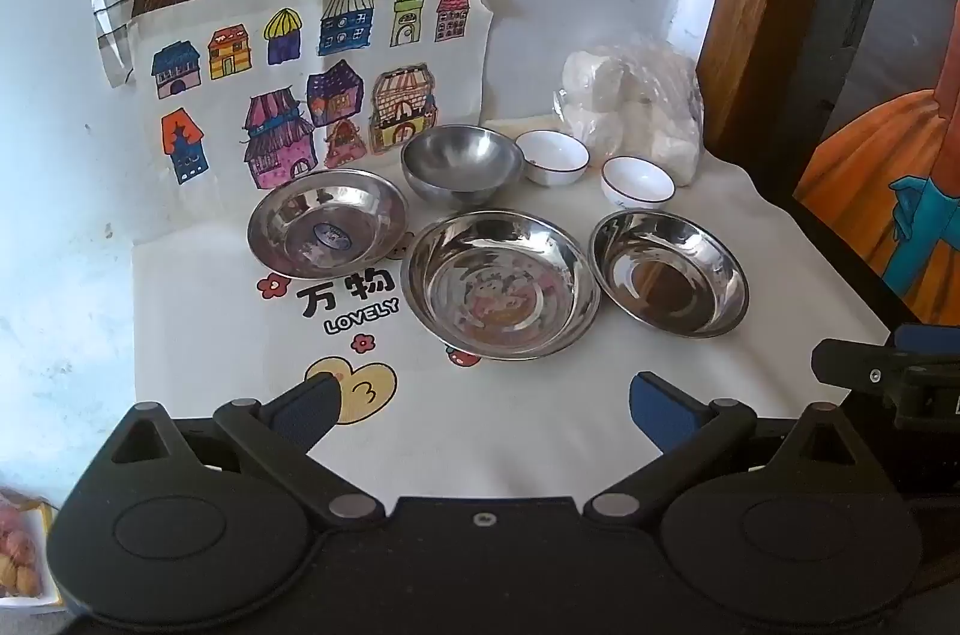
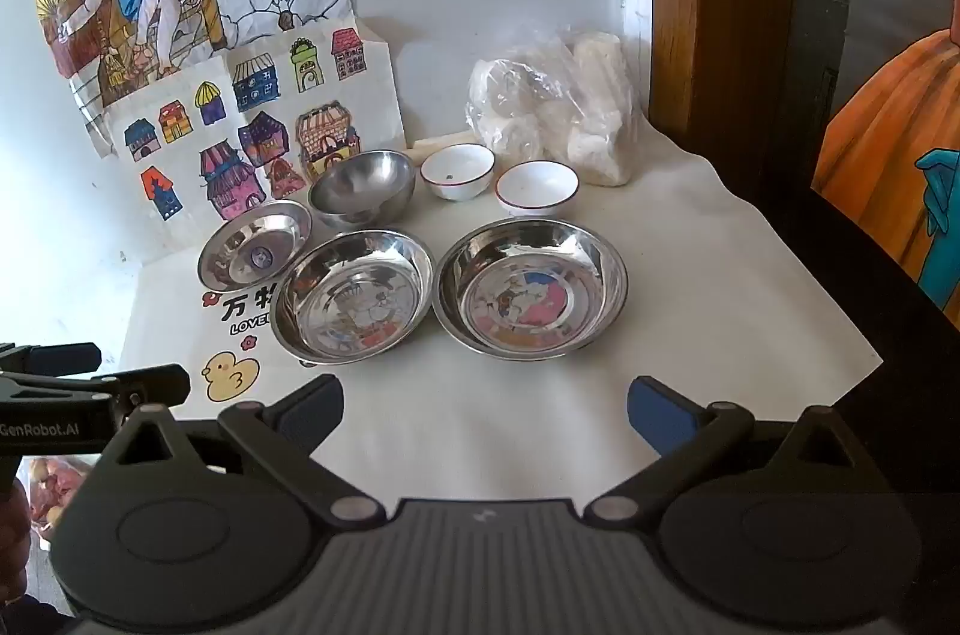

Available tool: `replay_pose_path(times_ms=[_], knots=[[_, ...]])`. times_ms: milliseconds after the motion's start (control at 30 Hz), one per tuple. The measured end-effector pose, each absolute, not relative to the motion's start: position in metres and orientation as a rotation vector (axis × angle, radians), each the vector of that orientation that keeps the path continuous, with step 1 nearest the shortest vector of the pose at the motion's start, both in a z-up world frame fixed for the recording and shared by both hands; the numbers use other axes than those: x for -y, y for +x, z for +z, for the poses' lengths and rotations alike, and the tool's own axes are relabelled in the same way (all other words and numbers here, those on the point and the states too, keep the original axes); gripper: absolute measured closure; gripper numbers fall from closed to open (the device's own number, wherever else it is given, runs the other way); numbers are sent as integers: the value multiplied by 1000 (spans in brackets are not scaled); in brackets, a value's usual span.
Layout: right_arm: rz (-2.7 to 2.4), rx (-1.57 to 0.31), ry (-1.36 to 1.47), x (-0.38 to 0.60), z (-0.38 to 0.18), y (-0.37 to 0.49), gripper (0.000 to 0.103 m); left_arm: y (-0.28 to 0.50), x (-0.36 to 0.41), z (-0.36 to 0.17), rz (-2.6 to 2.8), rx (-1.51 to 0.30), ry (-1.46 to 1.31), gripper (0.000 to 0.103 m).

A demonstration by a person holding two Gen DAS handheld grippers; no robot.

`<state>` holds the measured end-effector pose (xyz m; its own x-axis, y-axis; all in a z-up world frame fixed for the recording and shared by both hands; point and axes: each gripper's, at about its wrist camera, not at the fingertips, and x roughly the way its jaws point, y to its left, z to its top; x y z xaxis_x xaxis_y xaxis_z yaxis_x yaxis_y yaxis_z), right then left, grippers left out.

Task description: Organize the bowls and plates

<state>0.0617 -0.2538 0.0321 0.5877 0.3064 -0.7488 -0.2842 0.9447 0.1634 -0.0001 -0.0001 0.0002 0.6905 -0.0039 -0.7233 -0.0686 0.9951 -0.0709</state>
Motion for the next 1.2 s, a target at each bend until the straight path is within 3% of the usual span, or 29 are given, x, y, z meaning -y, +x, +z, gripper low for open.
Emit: replay_pose_path(times_ms=[1200], knots=[[338,-881,23,250,29,65,0,4,6,-7,33,-818,-102,1]])
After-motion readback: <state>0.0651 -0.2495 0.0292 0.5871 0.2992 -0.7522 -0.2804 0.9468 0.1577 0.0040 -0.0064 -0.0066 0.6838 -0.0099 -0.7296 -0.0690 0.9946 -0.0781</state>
